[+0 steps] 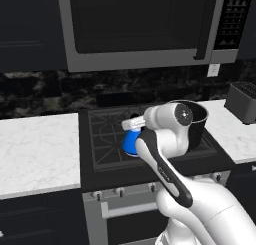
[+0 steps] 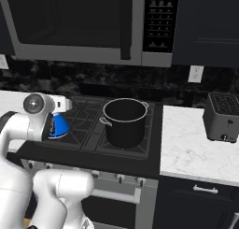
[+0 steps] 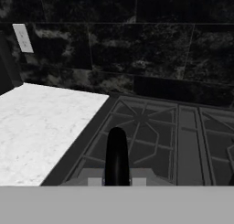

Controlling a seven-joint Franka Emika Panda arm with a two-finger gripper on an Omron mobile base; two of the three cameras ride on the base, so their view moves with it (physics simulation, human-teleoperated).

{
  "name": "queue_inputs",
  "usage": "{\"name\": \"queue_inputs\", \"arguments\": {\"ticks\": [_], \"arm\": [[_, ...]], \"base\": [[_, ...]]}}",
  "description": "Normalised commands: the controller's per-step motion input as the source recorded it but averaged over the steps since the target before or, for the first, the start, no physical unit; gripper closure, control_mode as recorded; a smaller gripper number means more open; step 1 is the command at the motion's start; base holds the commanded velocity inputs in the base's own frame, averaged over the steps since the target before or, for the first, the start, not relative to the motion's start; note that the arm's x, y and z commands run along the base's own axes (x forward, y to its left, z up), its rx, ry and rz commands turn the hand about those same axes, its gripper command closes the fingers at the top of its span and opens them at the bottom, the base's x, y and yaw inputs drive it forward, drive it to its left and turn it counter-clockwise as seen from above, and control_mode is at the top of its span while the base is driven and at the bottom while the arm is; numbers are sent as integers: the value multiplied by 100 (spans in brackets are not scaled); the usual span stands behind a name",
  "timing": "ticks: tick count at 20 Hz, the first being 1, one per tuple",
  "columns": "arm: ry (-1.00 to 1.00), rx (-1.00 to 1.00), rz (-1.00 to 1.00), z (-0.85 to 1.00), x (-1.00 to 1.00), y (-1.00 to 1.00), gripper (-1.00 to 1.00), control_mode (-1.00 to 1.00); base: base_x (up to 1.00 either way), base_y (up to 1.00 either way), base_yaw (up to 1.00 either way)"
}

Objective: Pick the kettle from the counter and place it on a stove burner. Then turn the burner on.

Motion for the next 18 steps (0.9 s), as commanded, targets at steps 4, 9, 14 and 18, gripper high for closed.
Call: {"name": "queue_inputs", "arguments": {"ticks": [4,9,14,18], "arm": [[0,0,0,0,44,11,100,-100],[4,0,0,1,42,11,100,-100],[0,0,0,0,32,12,100,-100],[0,0,0,-29,19,7,100,-100]], "base": [[0,0,0],[0,0,0],[0,0,0],[0,0,0]]}}
